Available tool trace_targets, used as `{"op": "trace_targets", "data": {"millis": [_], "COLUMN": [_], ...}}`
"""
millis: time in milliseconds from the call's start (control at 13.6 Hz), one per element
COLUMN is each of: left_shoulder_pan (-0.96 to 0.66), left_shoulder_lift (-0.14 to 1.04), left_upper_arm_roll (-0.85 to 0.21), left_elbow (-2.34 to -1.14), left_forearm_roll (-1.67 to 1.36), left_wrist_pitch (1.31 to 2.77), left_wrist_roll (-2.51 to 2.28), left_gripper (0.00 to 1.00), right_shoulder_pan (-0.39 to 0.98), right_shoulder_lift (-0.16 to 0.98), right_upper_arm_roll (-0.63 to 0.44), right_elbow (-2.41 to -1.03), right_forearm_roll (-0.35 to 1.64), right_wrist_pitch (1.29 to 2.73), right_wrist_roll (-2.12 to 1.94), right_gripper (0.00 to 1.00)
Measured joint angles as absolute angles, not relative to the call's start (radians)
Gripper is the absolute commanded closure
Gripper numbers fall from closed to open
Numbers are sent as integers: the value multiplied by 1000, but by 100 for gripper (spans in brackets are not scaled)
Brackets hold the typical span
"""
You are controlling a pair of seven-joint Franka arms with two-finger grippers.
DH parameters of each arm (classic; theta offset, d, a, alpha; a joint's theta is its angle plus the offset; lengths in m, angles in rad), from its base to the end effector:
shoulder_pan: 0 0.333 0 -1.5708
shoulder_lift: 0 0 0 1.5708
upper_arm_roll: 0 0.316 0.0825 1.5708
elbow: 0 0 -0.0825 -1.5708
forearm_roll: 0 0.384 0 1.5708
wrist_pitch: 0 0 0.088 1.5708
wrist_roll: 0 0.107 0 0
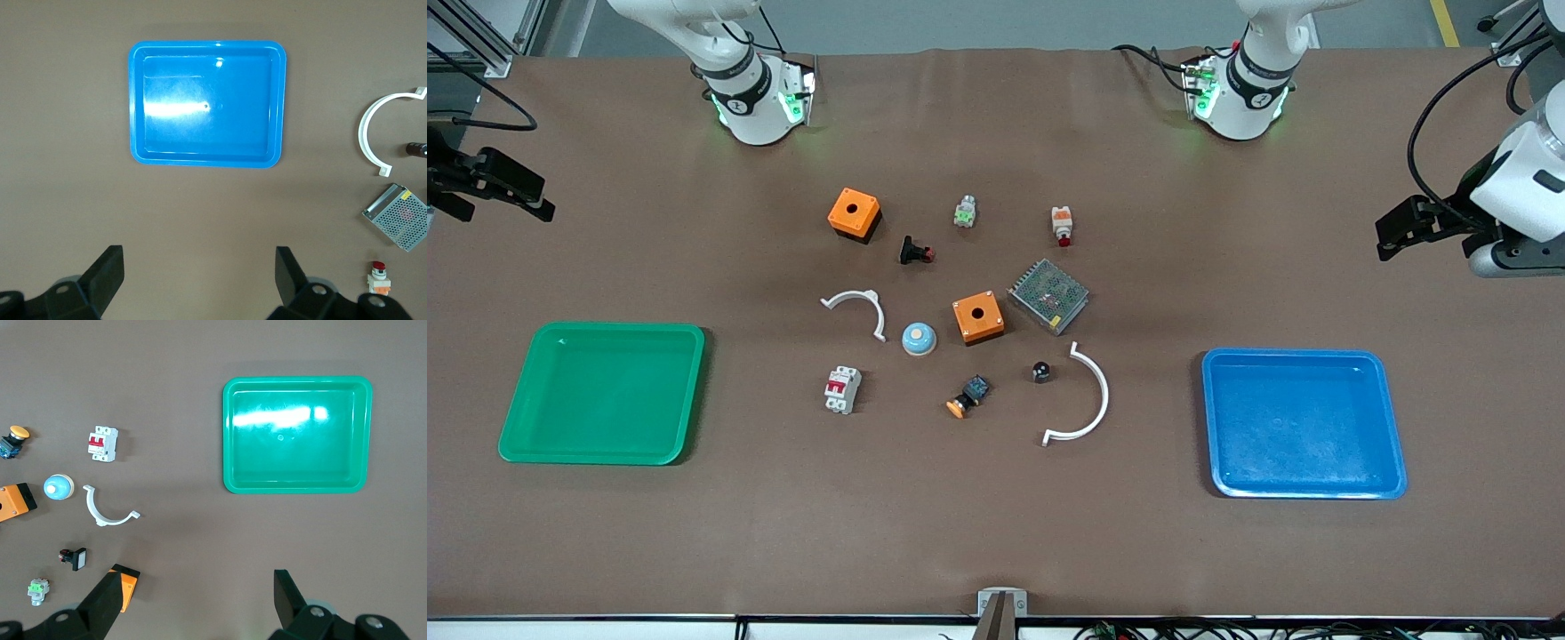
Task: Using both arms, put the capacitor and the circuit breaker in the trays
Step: 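Move the left gripper toward the black capacitor near the white clip, then lower the left gripper onto the capacitor while the right gripper reaches the breaker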
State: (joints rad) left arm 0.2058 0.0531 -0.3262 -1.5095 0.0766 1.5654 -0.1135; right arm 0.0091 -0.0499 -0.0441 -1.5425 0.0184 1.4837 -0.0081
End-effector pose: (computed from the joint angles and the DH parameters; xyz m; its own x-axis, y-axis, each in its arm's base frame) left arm 0.5674 -0.0551 0.6248 0.9999 -0.0062 0.0123 -0.0054 -0.9983 -0.0585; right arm 0.5298 -0.0171 0.6572 0.9996 -0.0252 -0.0088 -0.0254 -0.9995 -0.0206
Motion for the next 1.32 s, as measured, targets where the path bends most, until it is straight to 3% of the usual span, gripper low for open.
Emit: {"op": "trace_targets", "data": {"millis": [440,1028,1321], "left_shoulder_pan": [185,-81,-204], "left_shoulder_lift": [87,348,478], "left_upper_arm_roll": [-339,-362,-361], "left_elbow": [-1513,-1525,-1528], "left_forearm_roll": [77,80,126], "left_wrist_pitch": [1579,1856,1963], "left_wrist_roll": [-114,-504,-728], "left_gripper": [0,0,4], "right_shoulder_pan": [9,8,6], "right_shoulder_lift": [-57,-55,25], "right_upper_arm_roll": [-45,-52,-56], "right_elbow": [-1543,-1540,-1540], "right_forearm_roll": [18,18,17], "right_wrist_pitch": [1492,1503,1579], "right_wrist_roll": [-8,-8,-8], "right_gripper": [0,0,0]}}
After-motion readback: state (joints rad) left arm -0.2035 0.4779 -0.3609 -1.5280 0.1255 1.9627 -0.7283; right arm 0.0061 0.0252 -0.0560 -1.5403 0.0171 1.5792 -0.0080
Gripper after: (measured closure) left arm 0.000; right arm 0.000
